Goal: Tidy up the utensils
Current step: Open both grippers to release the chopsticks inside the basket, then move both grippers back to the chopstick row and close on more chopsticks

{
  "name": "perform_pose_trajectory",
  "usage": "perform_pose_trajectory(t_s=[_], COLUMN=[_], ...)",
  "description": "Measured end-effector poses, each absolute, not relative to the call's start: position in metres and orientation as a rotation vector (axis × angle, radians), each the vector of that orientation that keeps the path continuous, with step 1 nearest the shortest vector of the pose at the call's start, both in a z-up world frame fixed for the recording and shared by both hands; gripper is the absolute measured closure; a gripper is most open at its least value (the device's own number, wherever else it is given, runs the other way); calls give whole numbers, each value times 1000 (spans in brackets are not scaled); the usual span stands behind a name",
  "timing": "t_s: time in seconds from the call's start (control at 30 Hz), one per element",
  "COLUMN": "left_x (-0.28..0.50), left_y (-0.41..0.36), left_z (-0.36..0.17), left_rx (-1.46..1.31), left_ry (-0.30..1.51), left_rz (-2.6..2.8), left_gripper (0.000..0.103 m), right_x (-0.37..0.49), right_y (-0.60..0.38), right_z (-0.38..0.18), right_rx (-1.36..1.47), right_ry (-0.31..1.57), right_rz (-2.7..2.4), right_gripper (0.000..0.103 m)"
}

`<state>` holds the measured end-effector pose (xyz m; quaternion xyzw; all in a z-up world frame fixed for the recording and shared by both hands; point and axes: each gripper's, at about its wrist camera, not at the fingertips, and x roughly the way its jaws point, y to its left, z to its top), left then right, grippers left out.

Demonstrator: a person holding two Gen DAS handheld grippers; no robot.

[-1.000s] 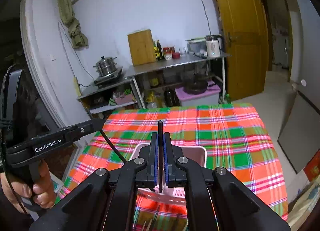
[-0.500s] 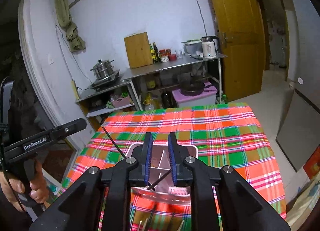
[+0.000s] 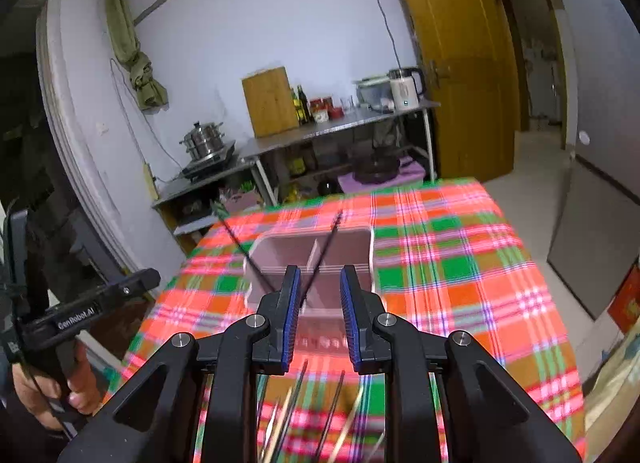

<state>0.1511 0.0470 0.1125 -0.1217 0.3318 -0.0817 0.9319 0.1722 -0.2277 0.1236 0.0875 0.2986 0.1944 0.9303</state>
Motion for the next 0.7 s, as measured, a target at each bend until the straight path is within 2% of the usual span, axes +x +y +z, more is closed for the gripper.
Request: perform_pose_trajectory(t_s=[0.3, 0.7], left_x=[131, 143], left_y=[40, 34], left_z=[46, -15], left_rx=[-263, -285], left_ry=[810, 967], left_rz=[-154, -144], left_gripper=[76, 76], right_x=[155, 163], right_y=[-220, -197], right_z=[76, 9], right_rx=[152, 115], right_ry=[723, 900], right_rz=[418, 443], right_gripper=[82, 82])
